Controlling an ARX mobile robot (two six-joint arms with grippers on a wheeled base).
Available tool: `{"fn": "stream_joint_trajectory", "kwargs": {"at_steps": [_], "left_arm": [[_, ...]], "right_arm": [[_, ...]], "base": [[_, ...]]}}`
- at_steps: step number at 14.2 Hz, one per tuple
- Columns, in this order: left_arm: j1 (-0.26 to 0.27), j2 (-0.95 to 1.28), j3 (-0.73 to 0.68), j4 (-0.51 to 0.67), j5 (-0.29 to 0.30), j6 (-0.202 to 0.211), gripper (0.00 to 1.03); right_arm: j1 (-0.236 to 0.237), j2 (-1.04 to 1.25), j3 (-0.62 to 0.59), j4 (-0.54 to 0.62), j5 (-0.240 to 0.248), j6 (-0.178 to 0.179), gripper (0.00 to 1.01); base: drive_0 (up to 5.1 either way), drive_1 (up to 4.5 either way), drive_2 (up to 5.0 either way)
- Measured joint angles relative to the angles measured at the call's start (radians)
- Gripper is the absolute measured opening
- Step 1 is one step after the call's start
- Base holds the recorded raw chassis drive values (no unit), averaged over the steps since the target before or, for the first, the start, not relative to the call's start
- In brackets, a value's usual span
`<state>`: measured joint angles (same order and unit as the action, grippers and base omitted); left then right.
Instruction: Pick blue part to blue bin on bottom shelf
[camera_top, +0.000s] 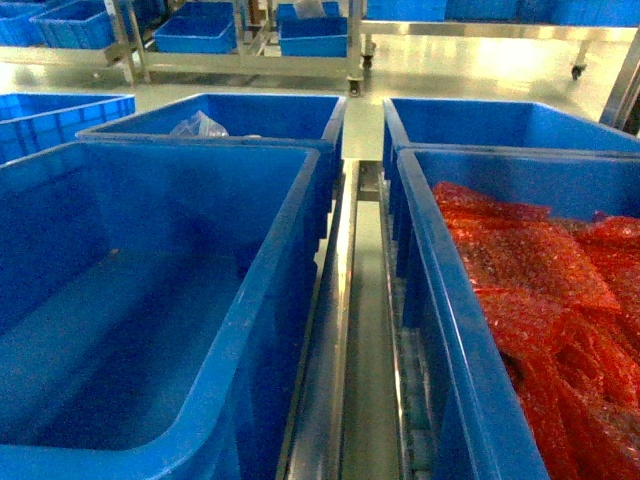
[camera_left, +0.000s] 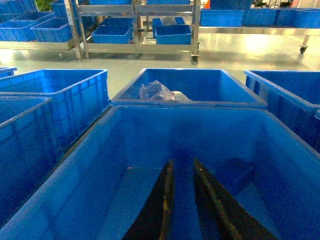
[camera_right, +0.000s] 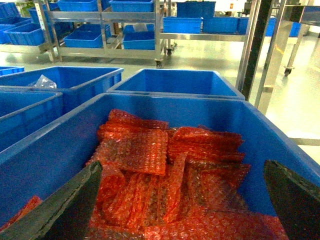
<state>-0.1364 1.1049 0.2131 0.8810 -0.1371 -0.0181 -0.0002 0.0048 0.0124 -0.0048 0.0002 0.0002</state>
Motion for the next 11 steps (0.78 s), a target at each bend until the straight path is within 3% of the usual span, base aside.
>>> {"fn": "stream_joint_trajectory", "kwargs": {"at_steps": [1, 2, 4, 6, 7, 11], "left_arm": [[0.013, -0.040, -0.026, -0.013, 0.011, 0.000, 0.04], [0.027, -0.079, -0.048, -0.030, 0.025, 0.001, 0.02], [0.052, -0.180, -0.101, -0.082, 0.050, 0.002, 0.02], [0.133, -0.276, -0.135, -0.143, 0.130, 0.003, 0.02], [0.141, -0.278, -0.171, -0.074, 0.125, 0.003, 0.02], [0.136, -0.473, -0.202, -0.259, 0.137, 0.004, 0.02]], "right_arm": [[0.000, 0.000, 0.000, 0.000, 0.000, 0.000, 0.98], [0.000, 0.000, 0.000, 0.000, 0.000, 0.000, 0.98], [0.000, 0.000, 0.000, 0.000, 0.000, 0.000, 0.98], [0.000, 0.000, 0.000, 0.000, 0.000, 0.000, 0.98], [0.000, 0.000, 0.000, 0.000, 0.000, 0.000, 0.98], [0.000, 0.000, 0.000, 0.000, 0.000, 0.000, 0.98]], "base": [[0.0, 0.00, 0.0], [0.0, 0.00, 0.0], [0.0, 0.00, 0.0], [0.0, 0.00, 0.0], [0.0, 0.00, 0.0], [0.0, 0.00, 0.0]]}}
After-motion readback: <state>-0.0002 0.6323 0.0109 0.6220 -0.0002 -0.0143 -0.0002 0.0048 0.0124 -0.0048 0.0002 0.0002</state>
